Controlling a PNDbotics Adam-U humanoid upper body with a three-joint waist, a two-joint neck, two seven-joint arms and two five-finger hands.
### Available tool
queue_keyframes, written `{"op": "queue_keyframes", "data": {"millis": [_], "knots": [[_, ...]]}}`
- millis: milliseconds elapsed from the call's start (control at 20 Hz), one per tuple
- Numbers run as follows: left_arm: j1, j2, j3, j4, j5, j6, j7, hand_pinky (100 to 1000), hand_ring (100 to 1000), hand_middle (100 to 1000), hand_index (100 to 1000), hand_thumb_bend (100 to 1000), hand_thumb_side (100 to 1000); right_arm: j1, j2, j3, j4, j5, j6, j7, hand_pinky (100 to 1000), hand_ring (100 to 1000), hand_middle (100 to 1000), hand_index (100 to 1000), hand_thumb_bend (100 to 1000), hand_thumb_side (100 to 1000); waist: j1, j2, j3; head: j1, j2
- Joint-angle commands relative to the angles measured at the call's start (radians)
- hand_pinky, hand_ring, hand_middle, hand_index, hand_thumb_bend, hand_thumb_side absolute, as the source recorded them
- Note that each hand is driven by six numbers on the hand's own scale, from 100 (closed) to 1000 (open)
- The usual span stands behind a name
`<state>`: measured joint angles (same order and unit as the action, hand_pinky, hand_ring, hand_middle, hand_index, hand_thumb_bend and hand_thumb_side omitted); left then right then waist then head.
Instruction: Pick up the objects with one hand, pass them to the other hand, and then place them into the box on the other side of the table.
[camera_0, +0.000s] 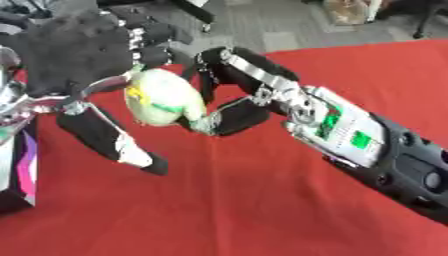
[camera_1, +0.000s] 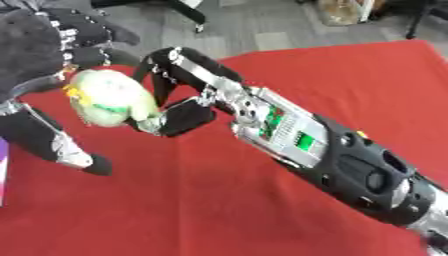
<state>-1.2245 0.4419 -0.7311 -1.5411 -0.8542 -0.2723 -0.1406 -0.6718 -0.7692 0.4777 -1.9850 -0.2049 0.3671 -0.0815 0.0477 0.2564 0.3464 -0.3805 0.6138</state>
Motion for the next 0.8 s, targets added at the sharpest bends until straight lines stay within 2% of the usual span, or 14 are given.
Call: {"op": "queue_keyframes", "data": {"millis": [50, 250, 600, 800], "knots": [[-0.010, 0.003, 0.008, 0.010, -0.019, -0.008, -0.004, 821, 875, 869, 864, 857, 744, -0.018, -0.007, -0.005, -0.015, -0.013, -0.004, 0.001, 616, 466, 284, 383, 351, 100, 0.008, -0.002, -0.001, 0.002, -0.008], [-0.005, -0.009, 0.015, 0.042, -0.047, -0.009, 0.003, 821, 870, 867, 865, 857, 743, -0.020, -0.007, -0.003, -0.015, -0.016, -0.009, 0.004, 615, 466, 284, 382, 349, 100, 0.009, -0.003, -0.003, 0.003, -0.005], [-0.002, -0.022, 0.029, 0.077, -0.074, -0.007, 0.043, 820, 861, 860, 869, 856, 741, -0.019, -0.001, 0.003, -0.015, 0.010, -0.025, 0.025, 617, 466, 284, 379, 351, 100, 0.008, -0.002, -0.007, -0.032, -0.006], [-0.002, -0.020, 0.030, 0.079, -0.079, -0.009, 0.045, 819, 857, 852, 865, 851, 740, -0.017, 0.000, 0.002, -0.015, 0.019, -0.026, 0.027, 616, 466, 284, 378, 353, 100, 0.008, -0.001, -0.007, -0.035, -0.009]]}}
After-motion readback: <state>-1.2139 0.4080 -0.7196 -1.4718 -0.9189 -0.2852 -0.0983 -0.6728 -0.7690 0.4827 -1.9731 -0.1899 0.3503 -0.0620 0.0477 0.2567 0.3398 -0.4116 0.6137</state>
